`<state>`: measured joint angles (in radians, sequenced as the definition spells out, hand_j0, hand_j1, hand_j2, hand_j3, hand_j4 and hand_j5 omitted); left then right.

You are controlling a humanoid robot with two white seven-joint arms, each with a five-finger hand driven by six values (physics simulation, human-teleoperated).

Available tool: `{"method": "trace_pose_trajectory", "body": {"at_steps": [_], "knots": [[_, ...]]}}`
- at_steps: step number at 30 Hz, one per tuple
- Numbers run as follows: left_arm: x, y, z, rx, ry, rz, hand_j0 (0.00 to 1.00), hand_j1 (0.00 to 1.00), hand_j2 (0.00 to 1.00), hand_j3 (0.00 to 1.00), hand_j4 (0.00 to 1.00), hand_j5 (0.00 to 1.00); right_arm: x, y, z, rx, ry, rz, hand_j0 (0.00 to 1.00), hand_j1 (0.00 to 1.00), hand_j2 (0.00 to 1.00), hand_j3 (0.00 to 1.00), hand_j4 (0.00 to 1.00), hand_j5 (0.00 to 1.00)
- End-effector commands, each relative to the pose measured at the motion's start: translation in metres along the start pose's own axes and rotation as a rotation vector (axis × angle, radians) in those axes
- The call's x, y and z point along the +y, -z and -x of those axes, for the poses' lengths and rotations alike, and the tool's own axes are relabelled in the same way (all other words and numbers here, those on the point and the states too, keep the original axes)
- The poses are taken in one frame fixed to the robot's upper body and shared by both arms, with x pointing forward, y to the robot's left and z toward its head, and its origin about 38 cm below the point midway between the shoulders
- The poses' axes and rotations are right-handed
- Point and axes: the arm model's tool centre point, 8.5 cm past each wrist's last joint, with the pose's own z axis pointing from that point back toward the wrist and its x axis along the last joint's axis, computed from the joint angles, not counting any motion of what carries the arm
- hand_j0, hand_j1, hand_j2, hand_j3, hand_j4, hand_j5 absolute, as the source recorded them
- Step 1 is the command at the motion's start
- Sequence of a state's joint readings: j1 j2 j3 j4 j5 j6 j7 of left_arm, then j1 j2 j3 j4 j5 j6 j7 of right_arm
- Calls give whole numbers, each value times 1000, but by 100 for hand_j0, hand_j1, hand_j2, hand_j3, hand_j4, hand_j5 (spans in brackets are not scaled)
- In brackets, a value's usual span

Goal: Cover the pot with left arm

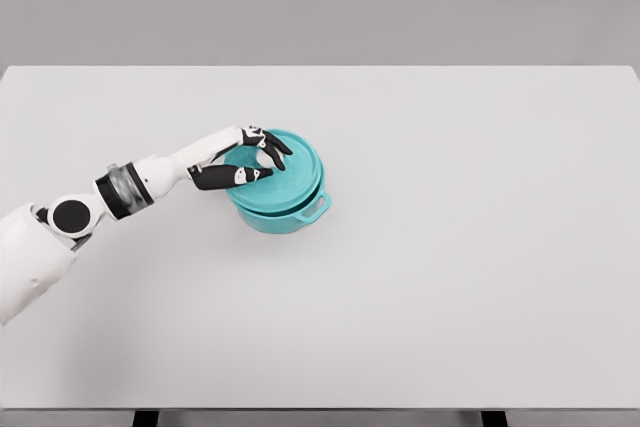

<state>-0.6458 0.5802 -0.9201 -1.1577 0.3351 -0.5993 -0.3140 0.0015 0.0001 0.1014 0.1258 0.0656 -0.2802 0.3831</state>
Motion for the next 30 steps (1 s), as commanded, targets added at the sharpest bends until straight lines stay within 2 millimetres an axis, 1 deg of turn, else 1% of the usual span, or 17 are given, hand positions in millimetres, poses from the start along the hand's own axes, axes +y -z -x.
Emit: {"method": "trace_pose_trajectory", "body": {"at_steps": [1,11,24,25,26,27,28,30], "knots": [[-9,1,1,3,37,61,44,44,44,44,44,44,0,0,0,0,0,0,100,100,100,100,100,100],[-16,0,2,1,26,68,44,44,44,44,44,44,0,0,0,0,0,0,100,100,100,100,100,100],[-18,-1,0,-4,23,70,45,45,45,45,45,45,0,0,0,0,-2,-1,100,100,100,100,100,100],[-17,-1,0,-3,26,70,46,46,46,46,46,46,0,0,0,0,0,0,100,100,100,100,100,100],[-16,-1,0,-2,27,71,55,55,55,55,55,55,0,0,0,0,0,0,100,100,100,100,100,100],[-16,-2,2,3,27,70,58,58,58,58,58,58,0,0,-1,-2,-1,0,100,100,100,100,100,100],[-16,-2,2,3,27,70,63,63,63,63,63,63,0,0,0,0,0,0,100,100,100,100,100,100],[-16,-2,2,3,27,69,64,64,64,64,64,64,0,0,-1,-2,-1,0,100,100,100,100,100,100]]}}
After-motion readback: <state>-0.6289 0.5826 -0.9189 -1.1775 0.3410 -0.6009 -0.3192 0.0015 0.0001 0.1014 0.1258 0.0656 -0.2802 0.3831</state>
